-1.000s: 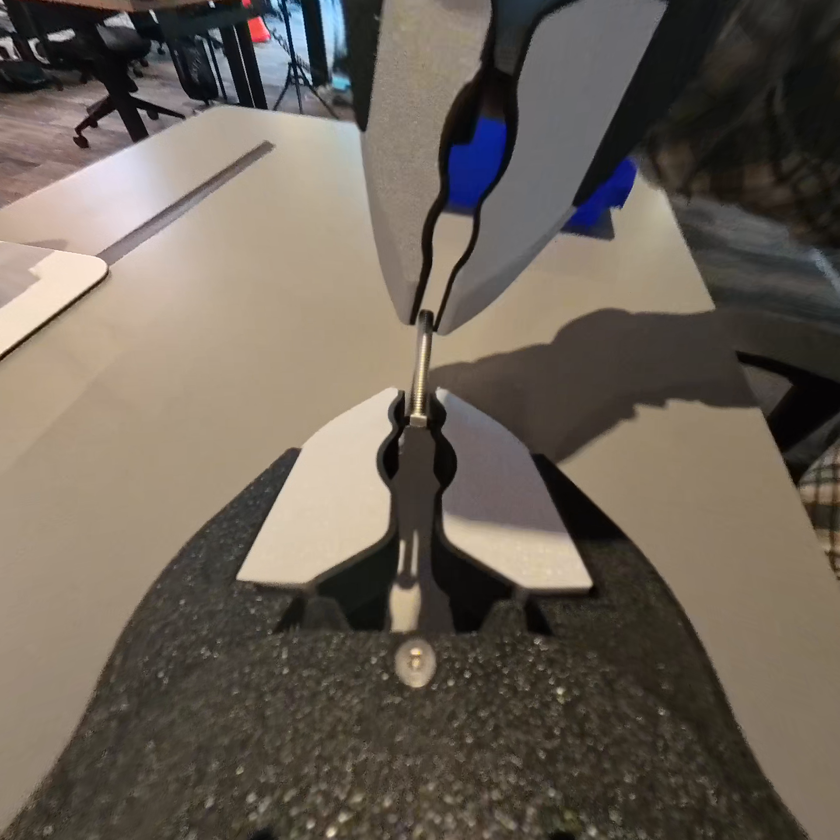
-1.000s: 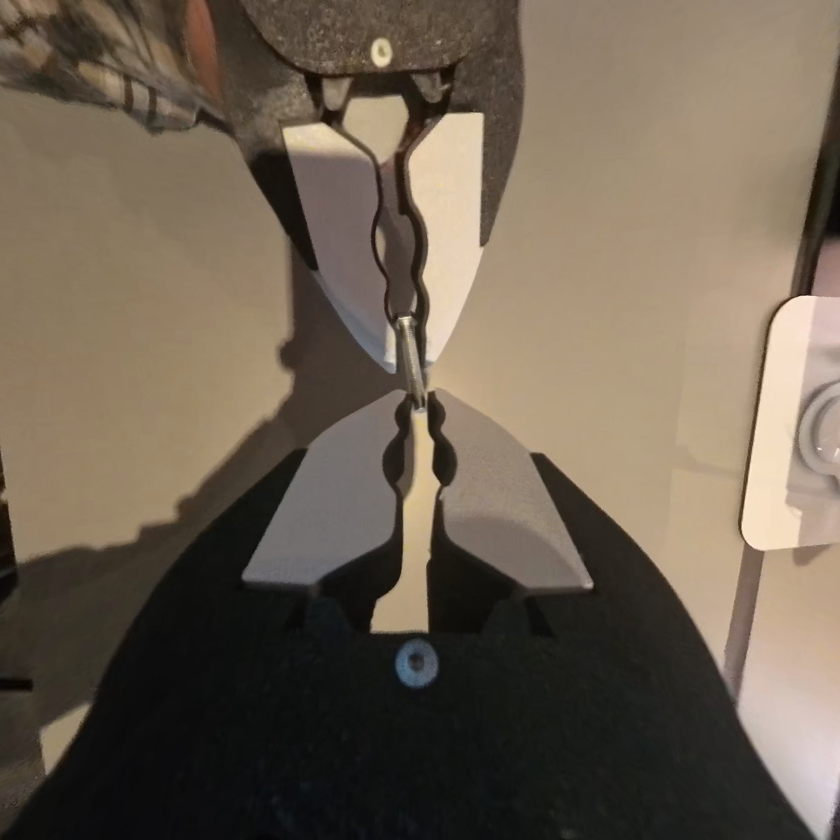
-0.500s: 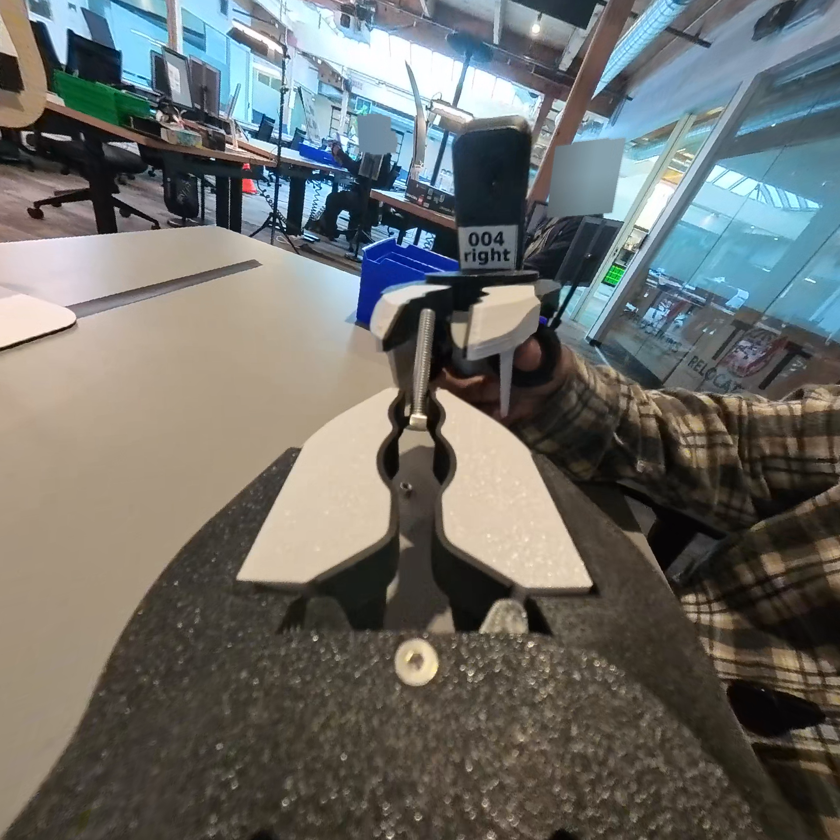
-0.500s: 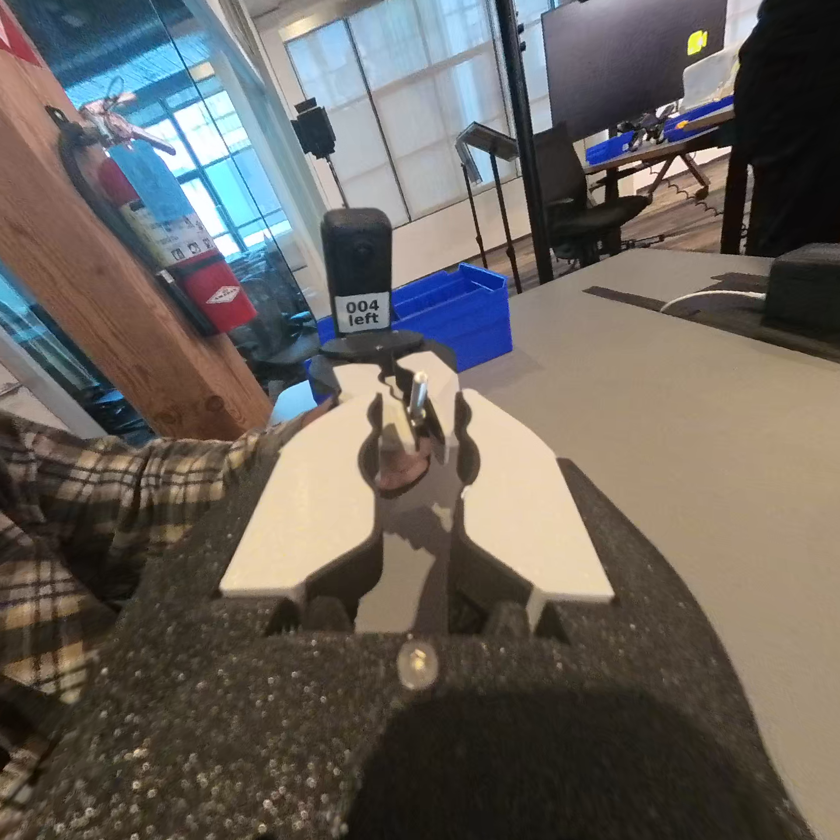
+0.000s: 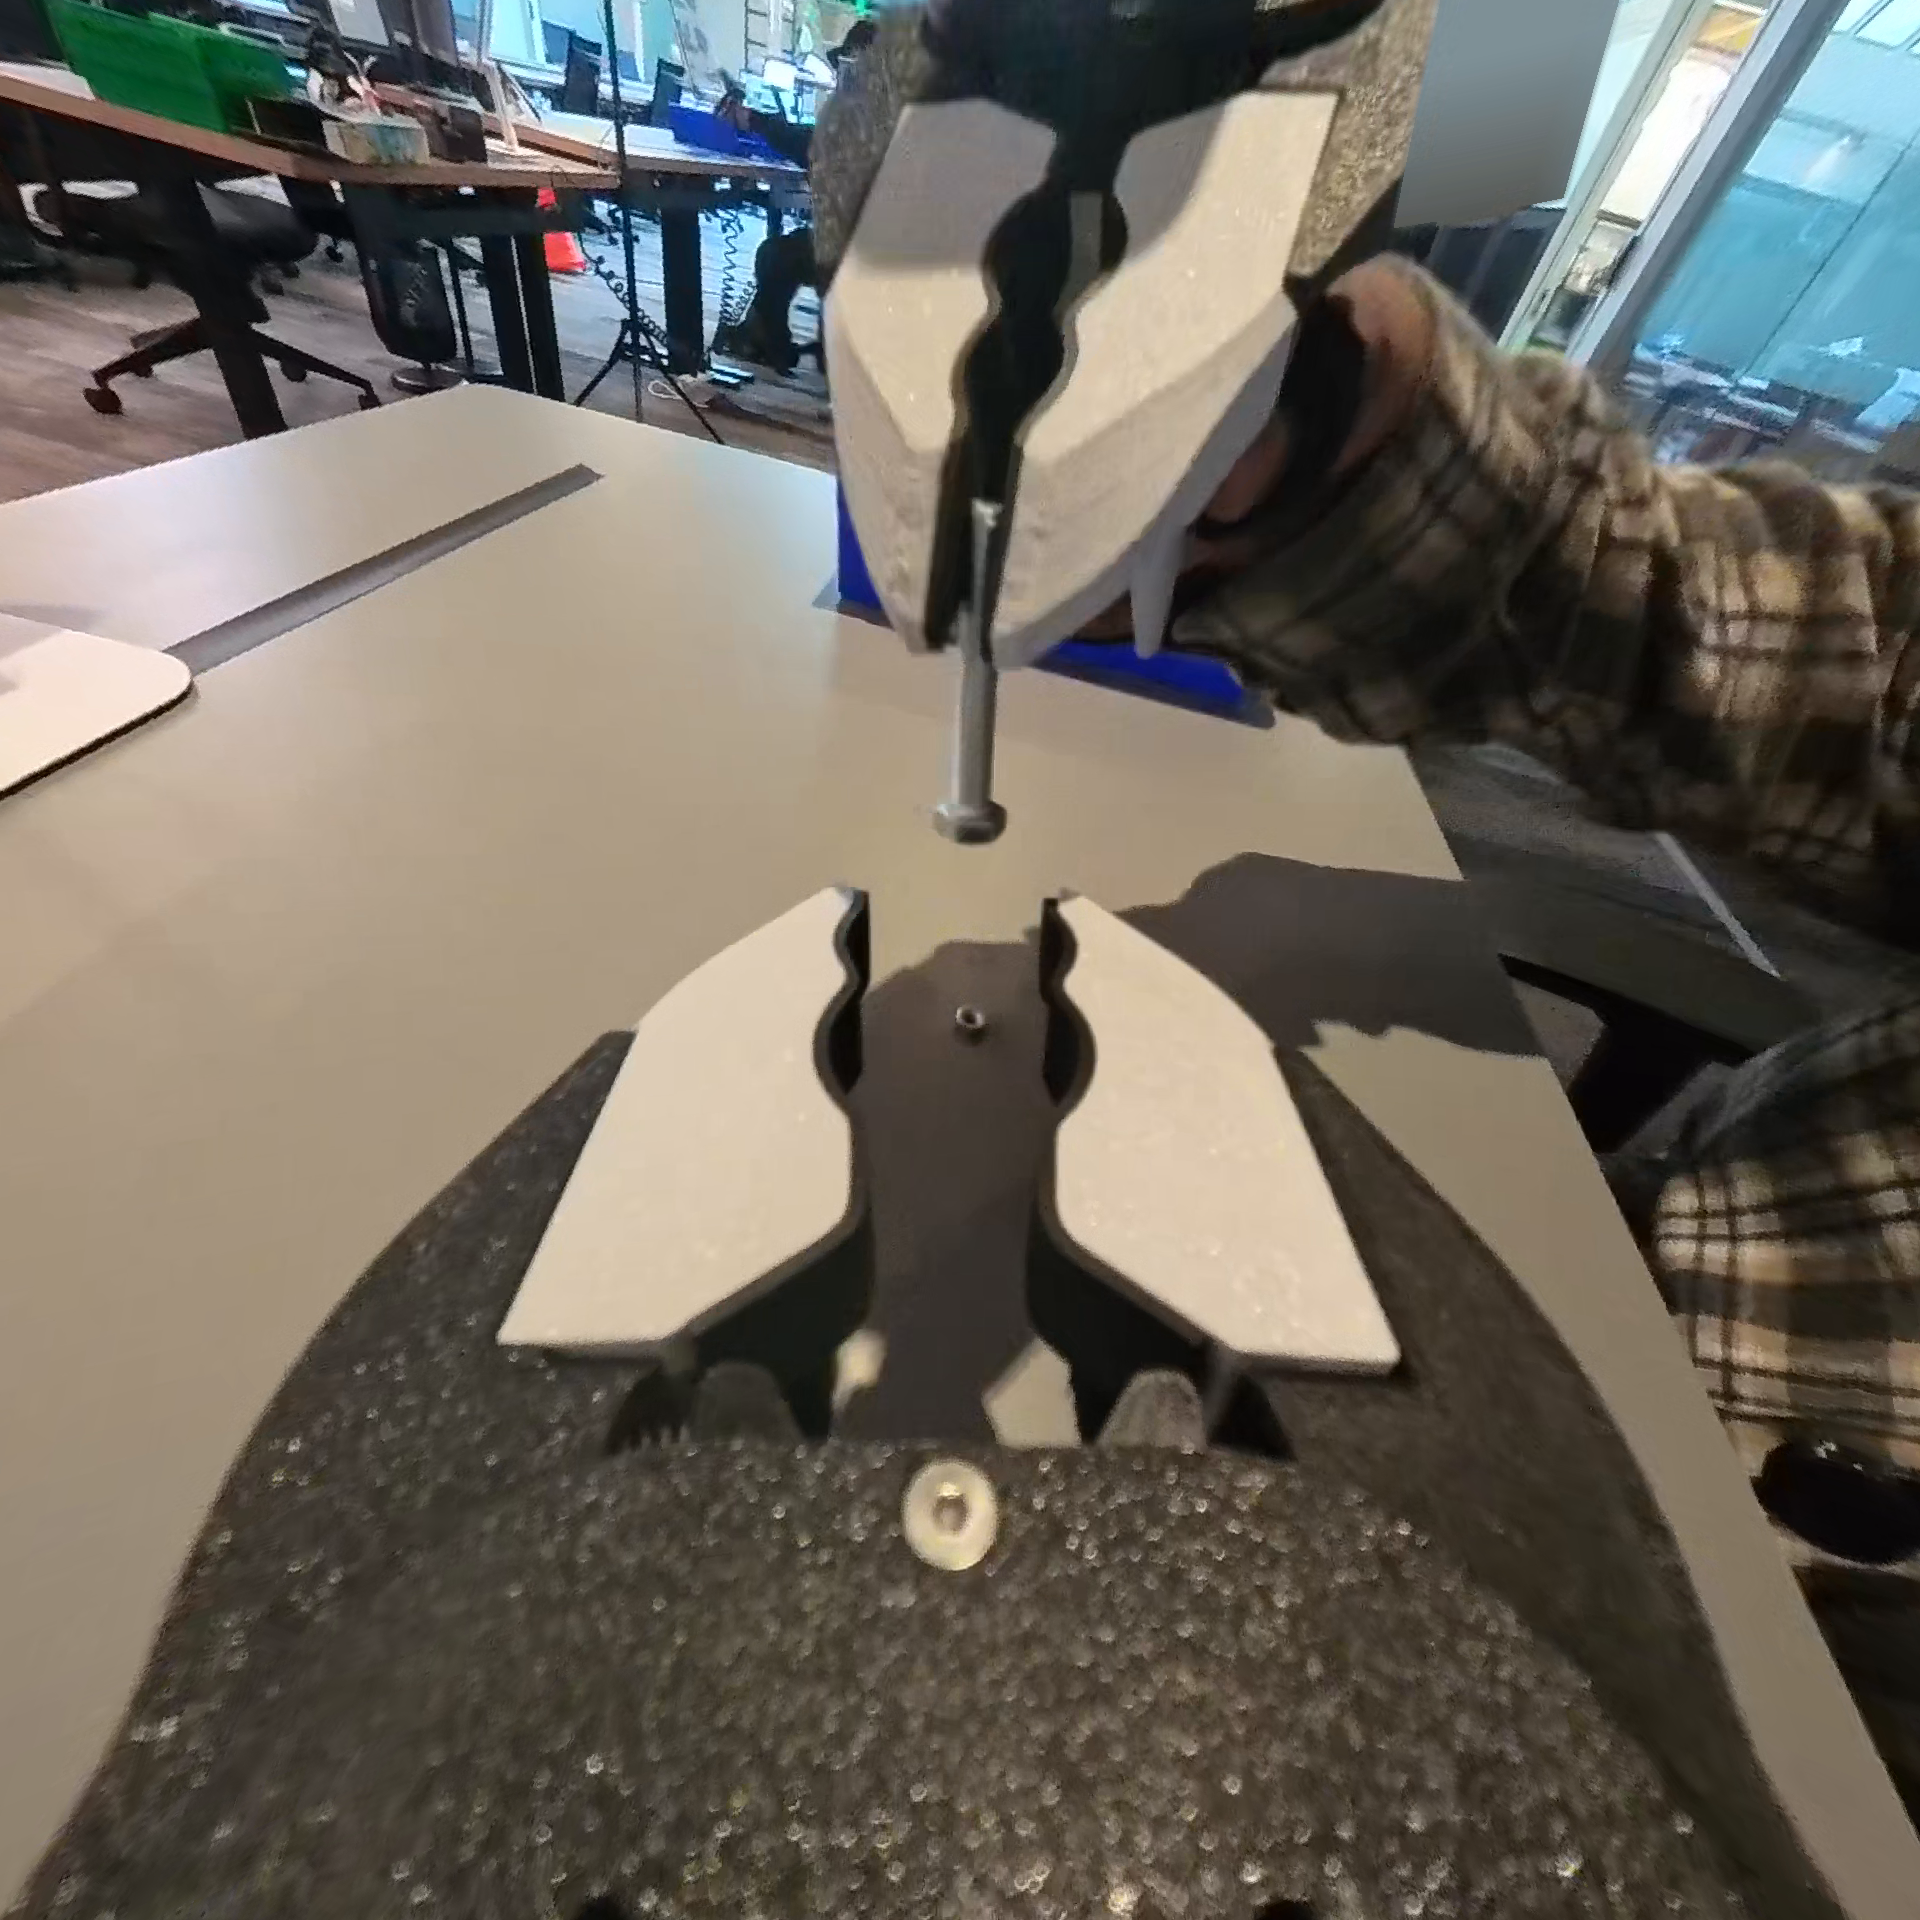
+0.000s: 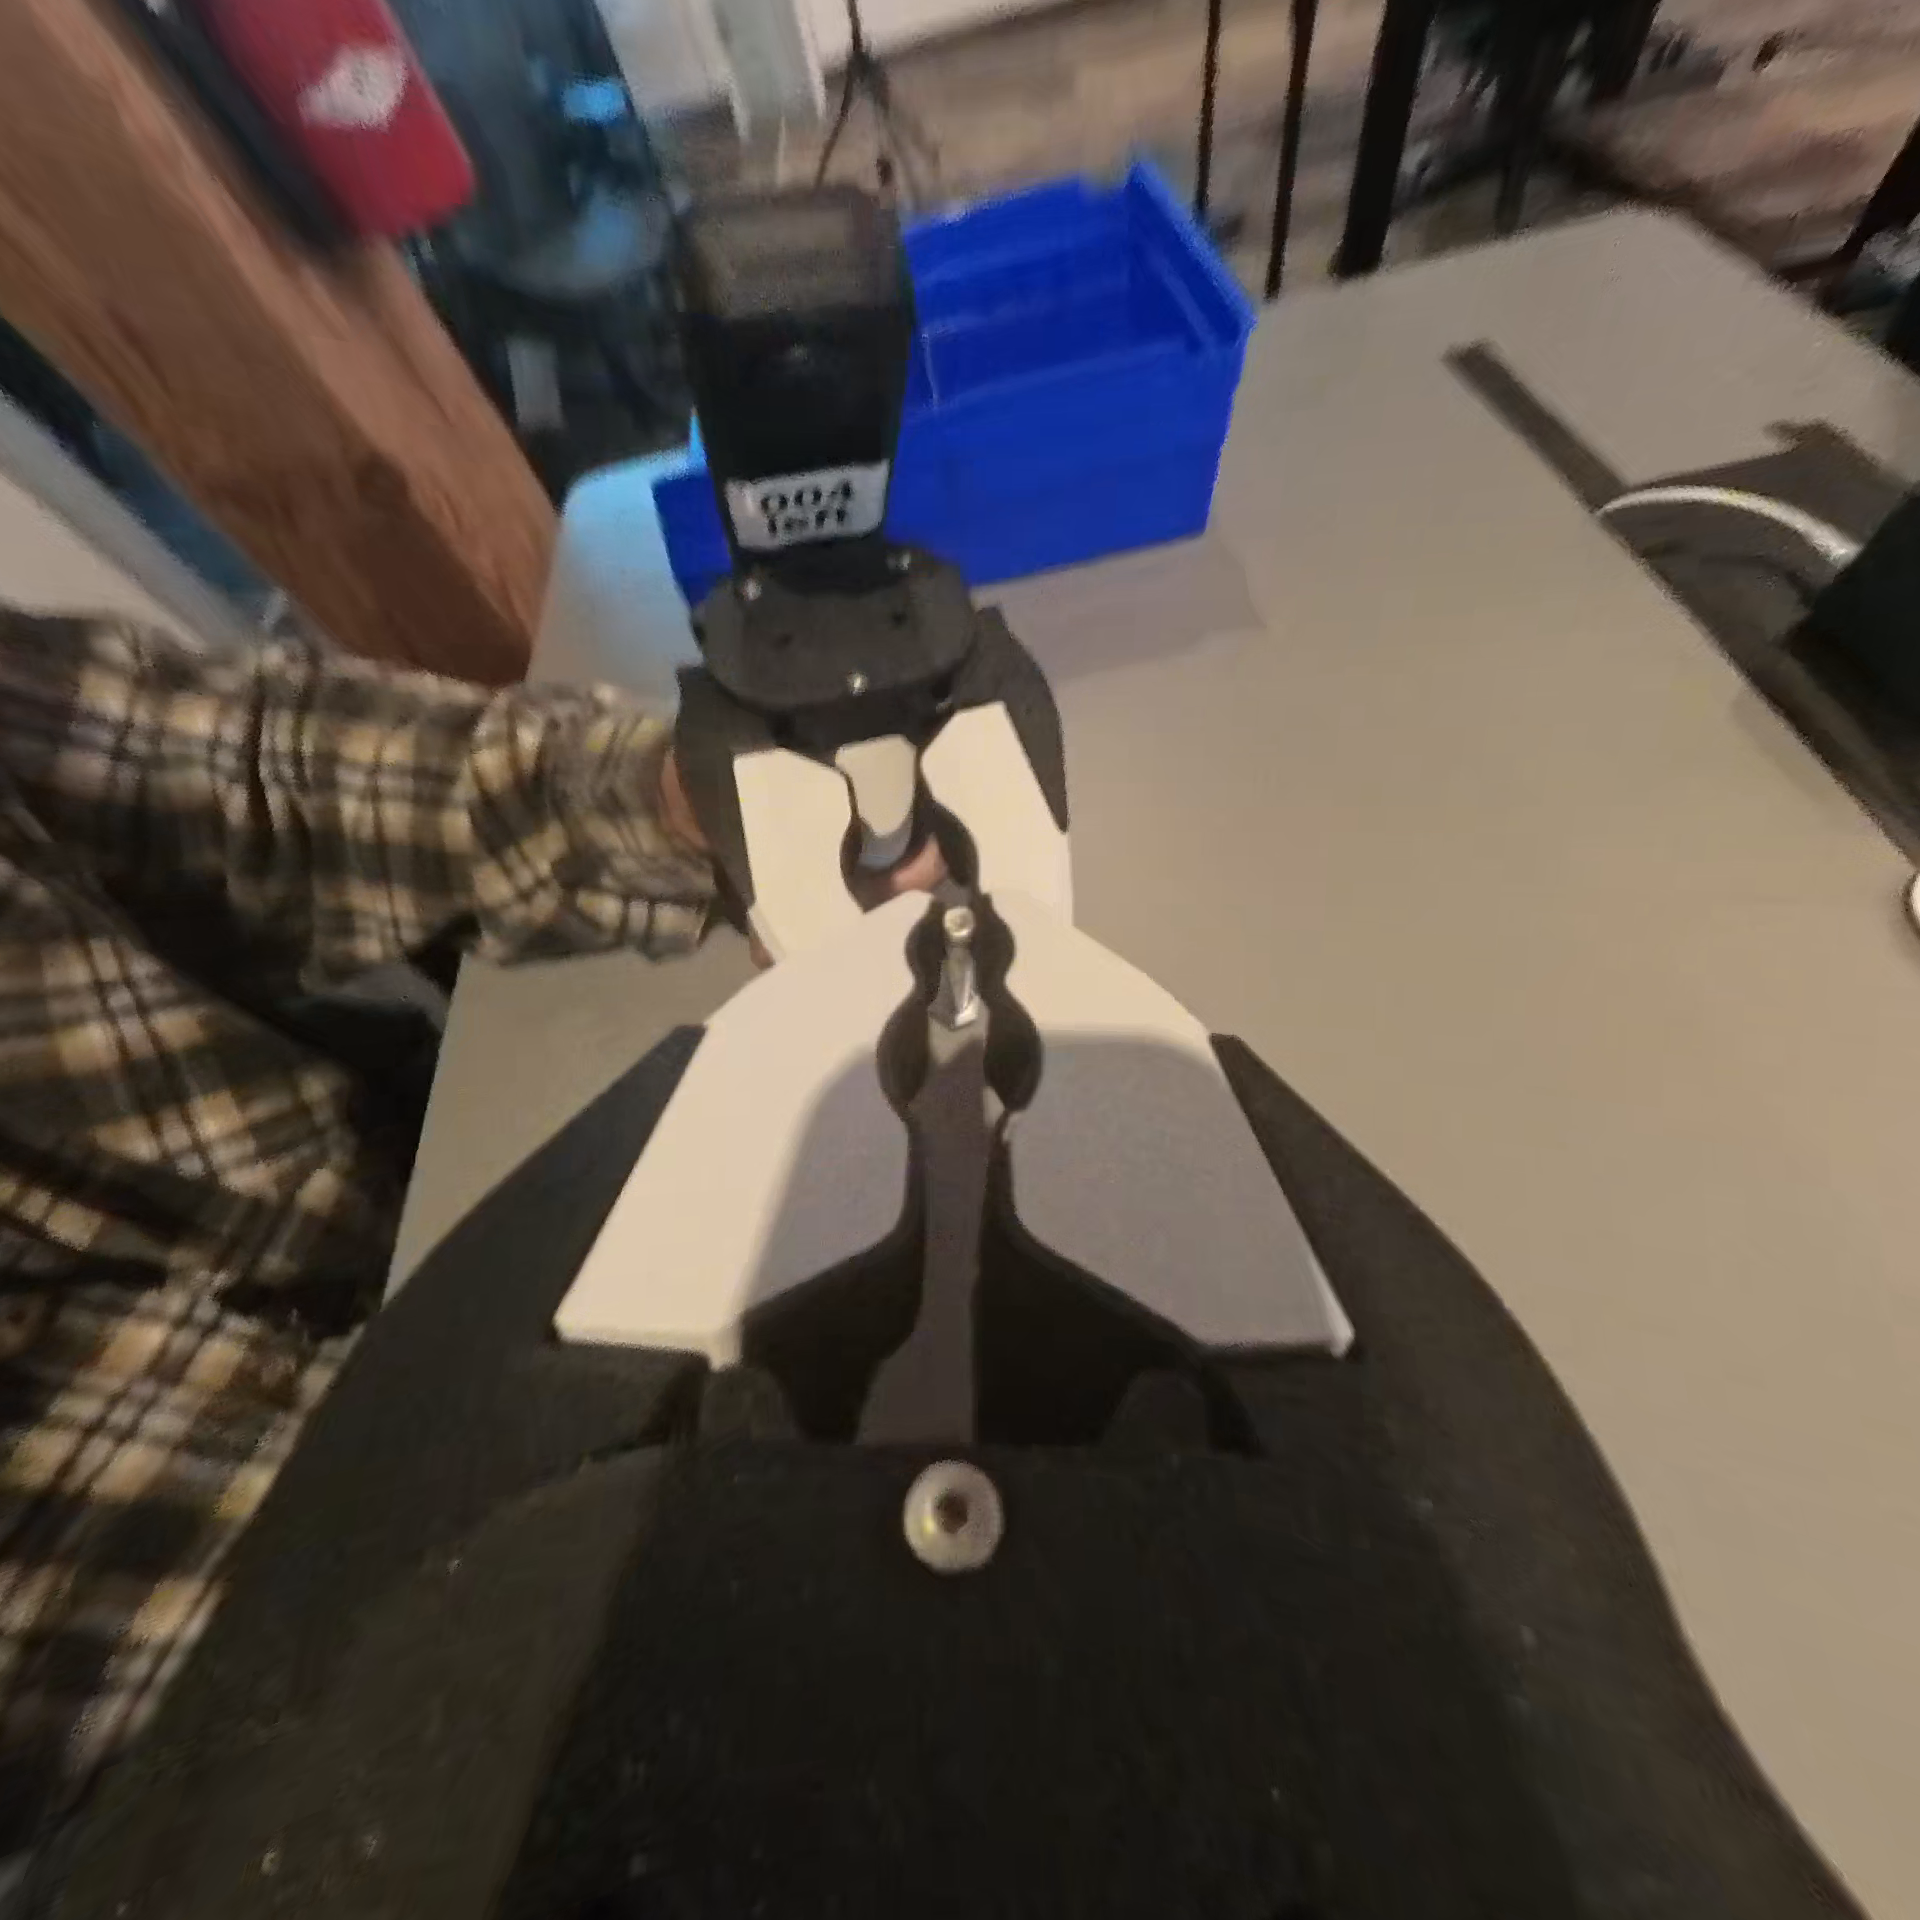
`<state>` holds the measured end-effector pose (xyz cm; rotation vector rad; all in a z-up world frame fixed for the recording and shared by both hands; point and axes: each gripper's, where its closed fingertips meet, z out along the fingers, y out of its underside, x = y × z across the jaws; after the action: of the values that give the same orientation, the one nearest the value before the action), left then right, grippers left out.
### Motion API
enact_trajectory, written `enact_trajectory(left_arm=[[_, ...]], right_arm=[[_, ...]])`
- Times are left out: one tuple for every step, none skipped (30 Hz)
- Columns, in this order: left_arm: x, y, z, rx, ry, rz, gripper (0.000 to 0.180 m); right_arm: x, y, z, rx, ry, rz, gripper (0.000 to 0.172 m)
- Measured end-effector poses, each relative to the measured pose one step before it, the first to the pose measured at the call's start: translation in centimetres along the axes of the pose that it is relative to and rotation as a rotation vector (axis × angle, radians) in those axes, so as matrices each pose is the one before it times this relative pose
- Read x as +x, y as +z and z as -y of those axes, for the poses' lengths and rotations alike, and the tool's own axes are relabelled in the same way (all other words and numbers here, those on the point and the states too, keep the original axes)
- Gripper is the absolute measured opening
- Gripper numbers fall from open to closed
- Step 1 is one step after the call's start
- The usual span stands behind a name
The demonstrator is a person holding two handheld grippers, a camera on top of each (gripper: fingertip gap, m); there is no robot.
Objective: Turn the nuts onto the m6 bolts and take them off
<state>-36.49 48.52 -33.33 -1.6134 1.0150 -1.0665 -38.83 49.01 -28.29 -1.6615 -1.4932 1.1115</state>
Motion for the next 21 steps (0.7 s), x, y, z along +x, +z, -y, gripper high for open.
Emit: enact_trajectory(left_arm=[[0.069, -0.030, 0.077, 0.0015, 0.0012, -0.0032, 0.031], [0.086, -0.043, 0.109, 0.0038, 0.0054, -0.0017, 0.030], [0.142, -0.045, 0.155, 0.0077, 0.0052, -0.0065, 0.029], [0.165, -0.044, 0.168, 0.0083, 0.0012, -0.0077, 0.027], [0.106, -0.034, 0.138, 0.0075, -0.0004, -0.0056, 0.026], [0.146, -0.033, 0.088, 0.0054, 0.0018, -0.0075, 0.022], [0.150, -0.009, 0.052, 0.0030, 0.0037, -0.0082, 0.020], [0.095, -0.008, 0.034, 0.0013, 0.0039, -0.0046, 0.018], [0.059, 0.004, 0.011, 0.0001, 0.0034, -0.0014, 0.017], [0.018, 0.003, 0.032, 0.0006, 0.0019, 0.0003, 0.017], [0.014, 0.001, 0.030, 0.0012, 0.0005, 0.0004, 0.017], [0.017, -0.002, 0.011, 0.0002, 0.0000, -0.0005, 0.017], [0.020, 0.014, -0.008, -0.0008, 0.0000, -0.0012, 0.017], [0.015, 0.023, -0.033, -0.0013, 0.0000, -0.0009, 0.017], [0.000, 0.041, -0.032, -0.0014, 0.0000, 0.0006, 0.017], [-0.009, 0.037, -0.039, -0.0020, 0.0002, 0.0012, 0.016], [0.001, 0.030, -0.050, -0.0026, 0.0007, 0.0009, 0.016], [0.006, 0.018, -0.027, -0.0015, 0.0010, 0.0001, 0.015], [0.009, 0.005, -0.004, -0.0001, 0.0013, 0.0003, 0.013], [-0.019, -0.009, -0.020, 0.0005, 0.0022, 0.0020, 0.012], [-0.038, -0.020, -0.008, 0.0014, 0.0018, 0.0026, 0.011]], right_arm=[[-0.331, 0.113, -0.242, -0.0521, -0.0128, 0.0161, 0.005], [-0.285, 0.206, -0.185, -0.0389, -0.0121, 0.0115, 0.005], [-0.243, 0.258, -0.148, -0.0298, -0.0125, 0.0085, 0.005], [-0.134, 0.296, -0.126, -0.0236, -0.0092, 0.0040, 0.005], [-0.034, 0.288, -0.132, -0.0185, -0.0086, -0.0014, 0.006], [0.009, 0.236, -0.090, -0.0139, -0.0068, -0.0025, 0.006], [0.020, 0.143, -0.008, -0.0039, -0.0053, -0.0018, 0.006], [0.062, 0.042, 0.084, 0.0033, -0.0023, -0.0027, 0.006], [0.073, -0.039, 0.133, 0.0083, 0.0011, -0.0019, 0.006], [0.024, -0.073, 0.133, 0.0093, 0.0026, 0.0023, 0.006], [-0.007, -0.050, 0.071, 0.0072, 0.0036, 0.0039, 0.006], [-0.003, -0.023, 0.030, 0.0046, 0.0022, 0.0026, 0.005], [-0.021, 0.008, 0.008, 0.0032, 0.0000, 0.0024, 0.006], [-0.046, 0.012, 0.031, 0.0043, 0.0002, 0.0034, 0.005], [-0.006, -0.013, 0.095, 0.0079, 0.0011, 0.0007, 0.005], [-0.005, -0.018, 0.082, 0.0063, 0.0007, 0.0025, 0.005], [-0.025, 0.003, 0.053, 0.0047, -0.0017, 0.0026, 0.005], [-0.042, 0.018, 0.035, 0.0042, 0.0000, 0.0033, 0.005], [-0.064, 0.046, -0.016, 0.0015, 0.0008, 0.0051, 0.005], [-0.071, 0.024, 0.019, 0.0022, -0.0010, 0.0046, 0.005], [0.012, 0.010, 0.007, 0.0017, -0.0008, -0.0012, 0.005]])
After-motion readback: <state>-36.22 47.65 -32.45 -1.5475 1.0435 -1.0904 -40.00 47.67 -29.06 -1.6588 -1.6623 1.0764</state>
